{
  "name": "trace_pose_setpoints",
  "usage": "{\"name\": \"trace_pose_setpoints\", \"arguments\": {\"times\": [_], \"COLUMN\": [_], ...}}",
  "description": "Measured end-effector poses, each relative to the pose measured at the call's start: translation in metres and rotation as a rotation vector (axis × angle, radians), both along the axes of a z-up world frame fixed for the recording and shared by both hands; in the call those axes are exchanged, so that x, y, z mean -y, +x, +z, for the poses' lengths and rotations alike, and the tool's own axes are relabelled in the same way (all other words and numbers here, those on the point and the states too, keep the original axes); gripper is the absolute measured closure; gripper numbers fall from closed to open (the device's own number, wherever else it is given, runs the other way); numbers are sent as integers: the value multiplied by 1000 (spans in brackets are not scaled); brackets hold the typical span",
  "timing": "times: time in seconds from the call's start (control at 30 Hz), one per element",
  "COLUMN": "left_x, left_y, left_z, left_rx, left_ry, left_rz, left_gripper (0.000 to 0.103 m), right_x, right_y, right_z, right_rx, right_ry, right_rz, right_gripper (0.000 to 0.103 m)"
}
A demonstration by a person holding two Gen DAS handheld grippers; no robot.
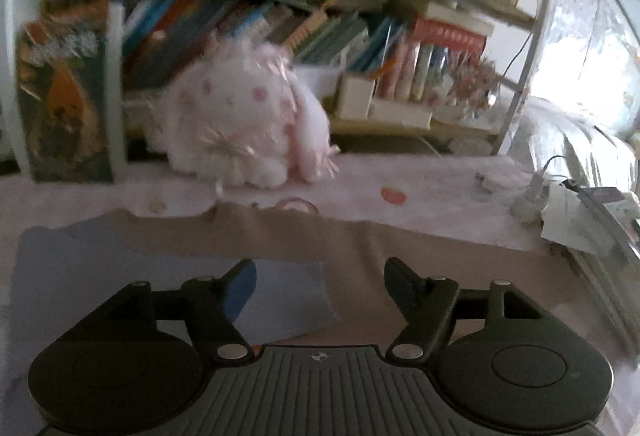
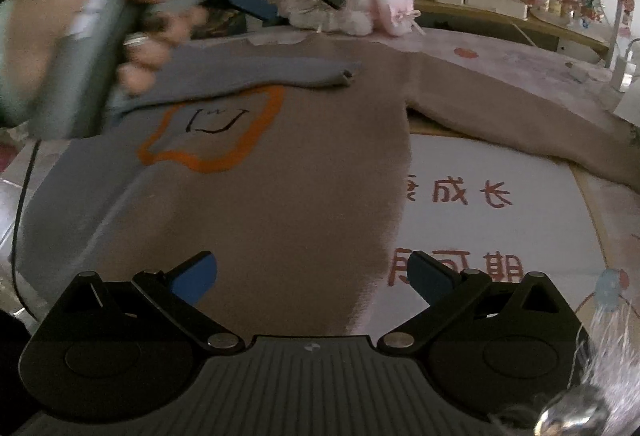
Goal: Fold clothes
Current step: 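Lay the grey sleeve across the sweater chest and open the left tool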
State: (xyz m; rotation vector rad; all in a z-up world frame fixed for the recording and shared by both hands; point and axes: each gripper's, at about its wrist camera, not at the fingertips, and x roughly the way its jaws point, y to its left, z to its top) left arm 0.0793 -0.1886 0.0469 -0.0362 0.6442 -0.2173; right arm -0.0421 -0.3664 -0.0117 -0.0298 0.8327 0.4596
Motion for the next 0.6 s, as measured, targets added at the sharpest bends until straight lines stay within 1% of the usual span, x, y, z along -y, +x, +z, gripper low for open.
{"name": "trace_pose_setpoints", "arguments": {"times": [0.17, 0.3, 0.4, 0.5, 0.57, 0.6], "left_x": [-60, -114, -149, -176, -188, -191], "left_y": [-48, -92, -117, -129, -131, -131], "left_z": [-16, -37, -50, -55, -55, -56], "left_rx": [-29, -108, -176, -196, -202, -203], "left_ry": [199, 312, 307, 257, 230, 211], "left_rz": [178, 303, 385, 432, 443, 444], "left_gripper": [30, 30, 30, 30, 30, 30], "right_x": [-3, -2, 0, -1, -3, -3], "right_y": [-1, -3, -8, -13, -16, -18], "right_z": [-3, -5, -6, -5, -4, -2], "right_rx": [-3, -21, -41, -47, -48, -48], "right_ry": [7, -8, -8, -34, -51, -56], "right_rz": [1, -32, -73, -92, -104, -110], "right_gripper": [1, 1, 1, 3, 15, 26]}}
